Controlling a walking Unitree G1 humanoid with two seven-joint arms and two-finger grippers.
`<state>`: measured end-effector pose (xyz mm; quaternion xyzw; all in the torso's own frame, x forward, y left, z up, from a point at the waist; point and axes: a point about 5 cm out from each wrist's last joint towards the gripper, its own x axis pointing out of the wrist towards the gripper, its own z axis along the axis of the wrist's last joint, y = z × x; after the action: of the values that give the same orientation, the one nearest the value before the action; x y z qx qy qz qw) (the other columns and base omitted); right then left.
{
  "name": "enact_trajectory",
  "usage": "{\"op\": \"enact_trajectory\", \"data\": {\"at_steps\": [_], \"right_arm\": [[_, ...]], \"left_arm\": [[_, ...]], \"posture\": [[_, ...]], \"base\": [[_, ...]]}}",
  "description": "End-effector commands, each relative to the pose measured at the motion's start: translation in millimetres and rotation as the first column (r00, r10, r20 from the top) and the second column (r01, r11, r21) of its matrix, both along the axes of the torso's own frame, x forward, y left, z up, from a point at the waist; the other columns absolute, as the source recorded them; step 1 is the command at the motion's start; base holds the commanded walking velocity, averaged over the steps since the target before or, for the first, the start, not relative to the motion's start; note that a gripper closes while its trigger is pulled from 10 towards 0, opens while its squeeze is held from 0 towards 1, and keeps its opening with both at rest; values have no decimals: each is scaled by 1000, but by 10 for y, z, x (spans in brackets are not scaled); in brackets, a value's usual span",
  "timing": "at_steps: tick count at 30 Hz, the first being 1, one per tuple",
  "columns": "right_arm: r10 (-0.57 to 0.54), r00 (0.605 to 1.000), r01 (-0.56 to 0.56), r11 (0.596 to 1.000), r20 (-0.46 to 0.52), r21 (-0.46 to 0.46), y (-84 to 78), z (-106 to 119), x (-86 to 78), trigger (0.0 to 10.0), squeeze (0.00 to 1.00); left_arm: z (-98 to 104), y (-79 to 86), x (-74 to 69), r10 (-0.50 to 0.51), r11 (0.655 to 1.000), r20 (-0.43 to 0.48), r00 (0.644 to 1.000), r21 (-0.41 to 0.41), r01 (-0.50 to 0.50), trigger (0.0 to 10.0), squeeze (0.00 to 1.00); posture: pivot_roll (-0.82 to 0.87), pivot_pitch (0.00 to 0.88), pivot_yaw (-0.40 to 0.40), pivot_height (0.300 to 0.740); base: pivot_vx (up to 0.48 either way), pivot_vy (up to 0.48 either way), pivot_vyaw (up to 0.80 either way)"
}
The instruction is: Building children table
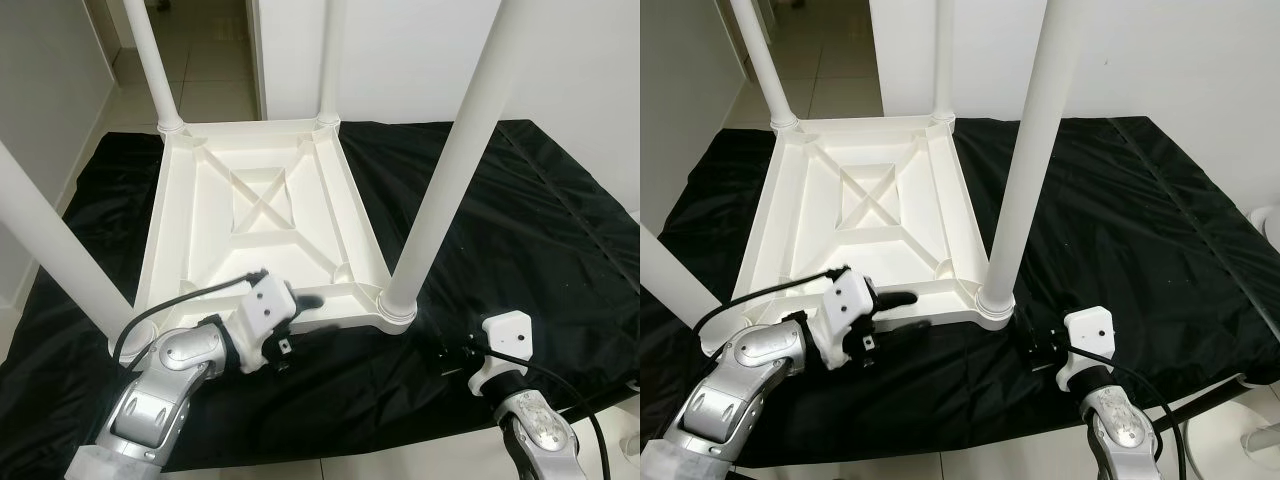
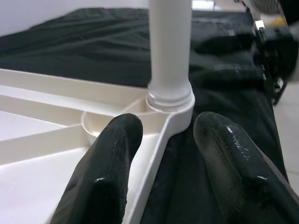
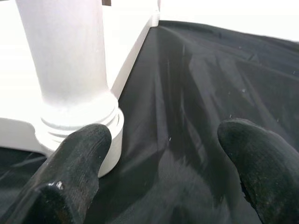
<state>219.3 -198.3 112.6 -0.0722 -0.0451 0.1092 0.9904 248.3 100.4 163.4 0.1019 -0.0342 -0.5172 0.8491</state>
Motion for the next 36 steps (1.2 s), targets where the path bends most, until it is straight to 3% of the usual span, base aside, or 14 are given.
{"op": "enact_trajectory", "data": {"at_steps": [1,3,11,12,13,14,16,21,22,29,36], "right_arm": [[22,1000,-23,1000,14,16,29,23,-17,10000,1000],[58,998,-59,997,18,52,69,42,-51,10000,1000],[135,990,-137,987,34,81,167,121,-47,10000,1000],[154,987,-157,983,35,92,190,144,-36,10000,106],[154,987,-157,983,35,92,190,144,-36,10000,106],[169,985,-172,980,43,96,218,175,-22,10000,0],[178,982,-183,978,57,97,251,213,-1,10000,0],[175,982,-181,979,72,98,266,239,15,10000,0],[166,983,-174,979,82,105,277,257,27,10000,0],[116,988,-129,984,102,121,304,257,33,10000,0],[106,991,-117,983,84,145,371,204,-19,10000,0]], "left_arm": [[1,37,13,91,995,-16,996,-31,-91,10000,0],[86,34,-15,100,991,-16,995,-87,-101,10000,0],[216,-41,-3,181,971,10,983,-163,-177,10000,0],[231,-65,8,209,964,13,978,-173,-203,10000,0],[231,-65,8,209,964,13,978,-173,-203,10000,0],[234,-83,24,250,954,32,968,-176,-241,10000,0],[239,-92,43,313,935,56,948,-192,-297,10000,0],[234,-94,49,340,925,58,939,-199,-323,10000,0],[238,-93,56,375,915,94,922,-195,-352,10000,0],[239,-53,103,454,882,119,883,-198,-427,10000,0],[156,-33,82,440,892,121,890,-173,-417,10000,0]], "posture": [[-99,45,10,740],[-93,40,11,740],[-89,30,6,740],[-87,28,4,740],[-87,28,4,740],[-86,27,0,740],[-85,26,-4,740],[-83,24,-10,740],[-81,23,-16,740],[-73,20,-22,740],[-74,20,-20,740]], "base": [[0,0,0],[0,0,0],[0,0,0],[0,0,0],[0,0,0],[0,0,0],[0,0,0],[0,0,0],[0,0,0],[0,0,0],[0,0,0]]}}
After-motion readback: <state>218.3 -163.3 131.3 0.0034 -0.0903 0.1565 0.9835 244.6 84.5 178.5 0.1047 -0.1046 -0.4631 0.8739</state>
